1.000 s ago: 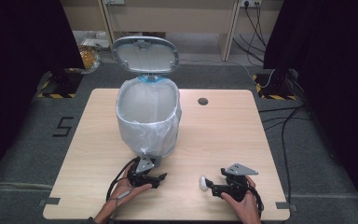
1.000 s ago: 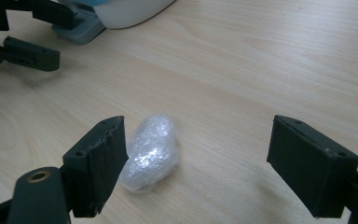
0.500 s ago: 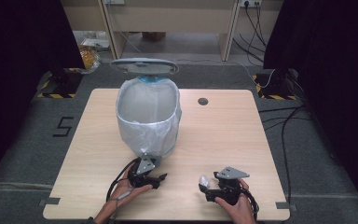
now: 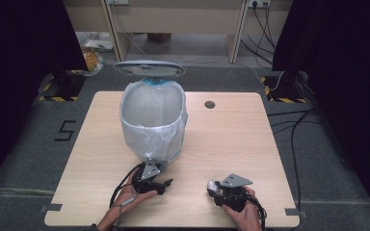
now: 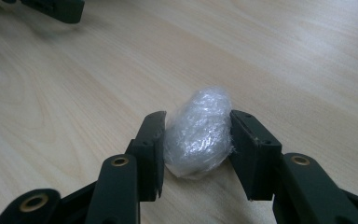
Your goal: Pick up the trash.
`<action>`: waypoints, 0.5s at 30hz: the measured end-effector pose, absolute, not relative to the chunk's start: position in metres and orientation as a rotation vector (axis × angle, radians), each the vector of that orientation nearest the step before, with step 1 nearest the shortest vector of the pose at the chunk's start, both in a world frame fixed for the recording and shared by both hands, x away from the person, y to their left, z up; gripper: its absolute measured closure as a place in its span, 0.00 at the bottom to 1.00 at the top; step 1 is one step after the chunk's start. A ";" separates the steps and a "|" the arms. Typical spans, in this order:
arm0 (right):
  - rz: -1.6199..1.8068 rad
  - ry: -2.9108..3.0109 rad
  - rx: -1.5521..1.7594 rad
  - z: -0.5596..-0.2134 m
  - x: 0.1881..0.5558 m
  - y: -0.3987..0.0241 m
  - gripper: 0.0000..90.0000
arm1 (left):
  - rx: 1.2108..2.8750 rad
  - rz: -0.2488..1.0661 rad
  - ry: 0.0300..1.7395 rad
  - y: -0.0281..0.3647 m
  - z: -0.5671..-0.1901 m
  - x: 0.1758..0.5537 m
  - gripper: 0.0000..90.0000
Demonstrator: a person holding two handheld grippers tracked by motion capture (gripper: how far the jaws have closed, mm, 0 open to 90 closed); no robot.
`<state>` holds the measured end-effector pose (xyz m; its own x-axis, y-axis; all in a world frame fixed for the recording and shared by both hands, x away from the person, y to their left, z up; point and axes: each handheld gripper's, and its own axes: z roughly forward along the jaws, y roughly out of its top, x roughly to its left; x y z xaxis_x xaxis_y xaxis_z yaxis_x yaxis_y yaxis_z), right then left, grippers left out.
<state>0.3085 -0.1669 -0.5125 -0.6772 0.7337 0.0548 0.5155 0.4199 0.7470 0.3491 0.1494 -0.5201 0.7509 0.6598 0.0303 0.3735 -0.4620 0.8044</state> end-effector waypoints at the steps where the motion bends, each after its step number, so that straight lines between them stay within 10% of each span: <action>1: 1.118 2.394 1.083 -0.512 0.309 -0.167 0.64 | 2.102 0.430 0.774 0.149 -0.520 0.349 0.29; 15: 1.222 2.264 1.081 -0.479 0.327 -0.178 0.64 | 2.088 0.420 0.779 0.150 -0.521 0.349 0.29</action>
